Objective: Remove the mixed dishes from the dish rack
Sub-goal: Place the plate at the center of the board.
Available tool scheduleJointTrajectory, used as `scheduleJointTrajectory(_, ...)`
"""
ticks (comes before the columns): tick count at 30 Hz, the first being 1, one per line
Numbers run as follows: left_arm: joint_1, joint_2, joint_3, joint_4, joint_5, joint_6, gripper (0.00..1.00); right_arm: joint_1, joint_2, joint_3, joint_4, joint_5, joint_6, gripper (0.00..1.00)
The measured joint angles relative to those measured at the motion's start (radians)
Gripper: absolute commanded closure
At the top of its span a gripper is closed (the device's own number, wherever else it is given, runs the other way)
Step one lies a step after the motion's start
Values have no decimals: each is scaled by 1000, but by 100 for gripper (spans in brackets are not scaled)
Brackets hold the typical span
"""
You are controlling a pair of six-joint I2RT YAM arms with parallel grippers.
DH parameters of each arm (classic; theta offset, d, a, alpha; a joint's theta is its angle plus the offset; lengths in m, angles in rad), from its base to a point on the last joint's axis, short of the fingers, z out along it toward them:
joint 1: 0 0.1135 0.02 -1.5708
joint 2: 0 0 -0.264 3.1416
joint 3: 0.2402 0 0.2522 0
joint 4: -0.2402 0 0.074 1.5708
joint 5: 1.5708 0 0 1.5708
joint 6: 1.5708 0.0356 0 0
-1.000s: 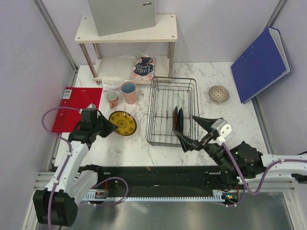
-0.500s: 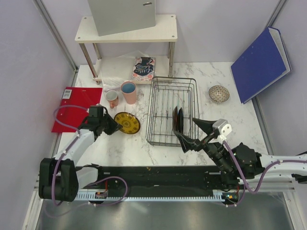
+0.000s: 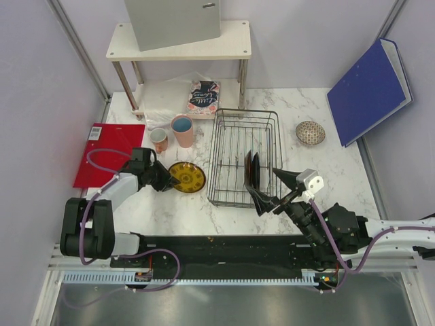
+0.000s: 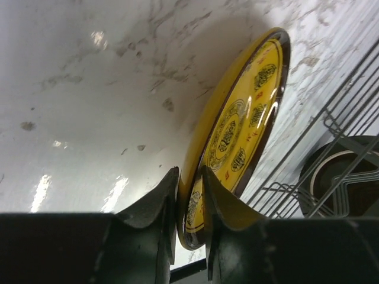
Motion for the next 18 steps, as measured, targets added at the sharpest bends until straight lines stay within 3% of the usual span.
scheduleJointTrajectory(11, 0, -105, -3, -205, -35, 40, 47, 0, -8, -20, -8, 13, 0, 2)
scheduleJointTrajectory(18, 0, -134, 47, -285, -58, 87, 45, 0, -8, -28, -22, 21, 3, 2)
